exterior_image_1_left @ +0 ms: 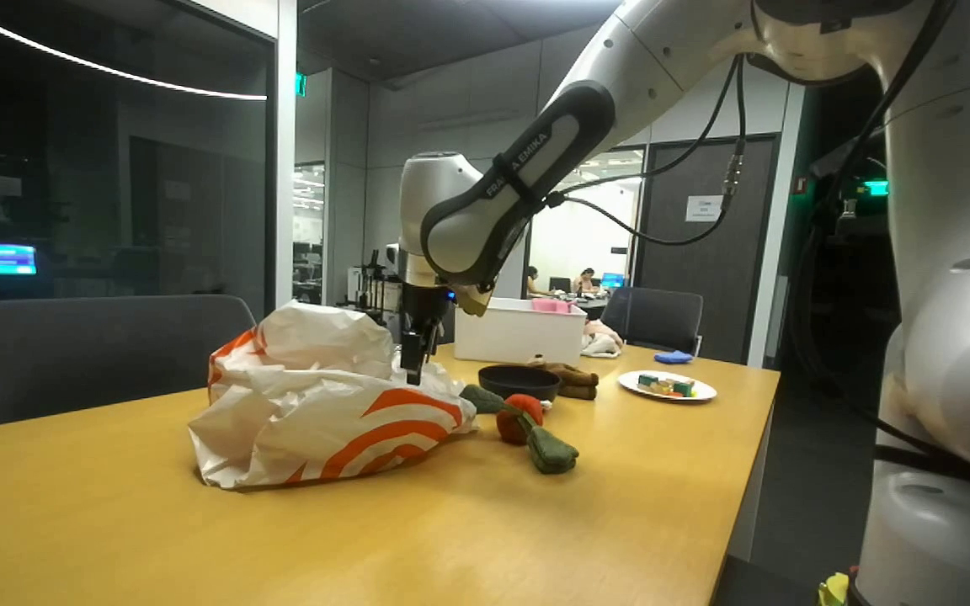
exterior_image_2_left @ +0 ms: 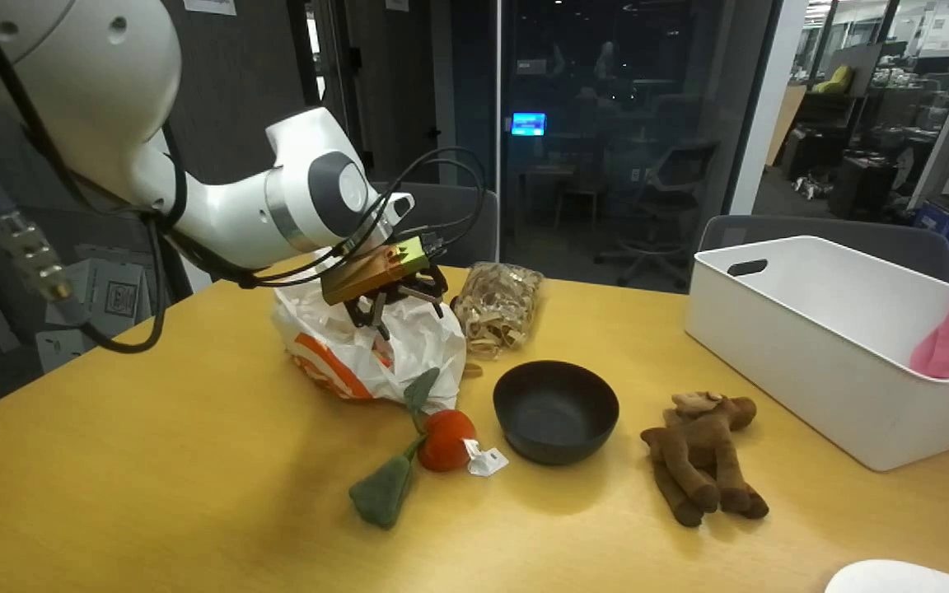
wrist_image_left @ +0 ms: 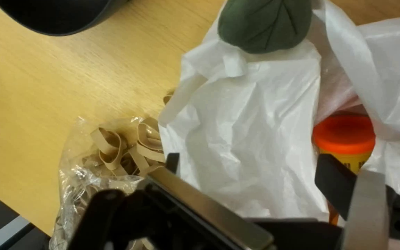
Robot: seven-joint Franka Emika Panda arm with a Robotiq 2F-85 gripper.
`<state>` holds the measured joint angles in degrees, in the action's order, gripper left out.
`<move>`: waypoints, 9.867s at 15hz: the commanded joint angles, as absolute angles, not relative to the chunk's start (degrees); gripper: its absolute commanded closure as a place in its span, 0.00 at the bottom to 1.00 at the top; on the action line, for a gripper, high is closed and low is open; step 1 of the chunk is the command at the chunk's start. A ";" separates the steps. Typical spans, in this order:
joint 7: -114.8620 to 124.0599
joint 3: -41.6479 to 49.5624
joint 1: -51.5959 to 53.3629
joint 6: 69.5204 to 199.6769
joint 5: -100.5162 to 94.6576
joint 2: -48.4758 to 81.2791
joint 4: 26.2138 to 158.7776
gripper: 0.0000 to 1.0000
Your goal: Put the orange and apple in the black bowl.
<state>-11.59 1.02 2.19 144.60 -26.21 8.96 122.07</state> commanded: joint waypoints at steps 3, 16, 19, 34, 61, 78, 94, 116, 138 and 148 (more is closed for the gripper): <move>-19.97 -1.33 1.53 149.07 -21.41 6.12 124.18 0.00; -49.79 -5.16 1.90 145.57 8.96 1.89 123.97 0.34; -52.49 -4.70 1.55 147.56 9.22 2.24 123.90 0.57; -50.91 -3.33 0.77 132.64 28.99 -0.55 118.33 0.92; -38.72 -6.94 5.36 100.29 22.88 11.46 108.03 0.98; -31.07 -7.71 4.39 104.65 20.07 11.48 105.81 0.23; -26.18 -3.33 2.04 109.30 12.35 2.48 107.45 0.00; -57.08 -9.06 -5.23 144.22 28.07 22.62 109.99 0.00; -65.00 -15.12 -9.57 145.01 27.47 29.86 104.66 0.95; -57.84 -13.19 -8.58 137.50 25.37 26.80 104.55 0.71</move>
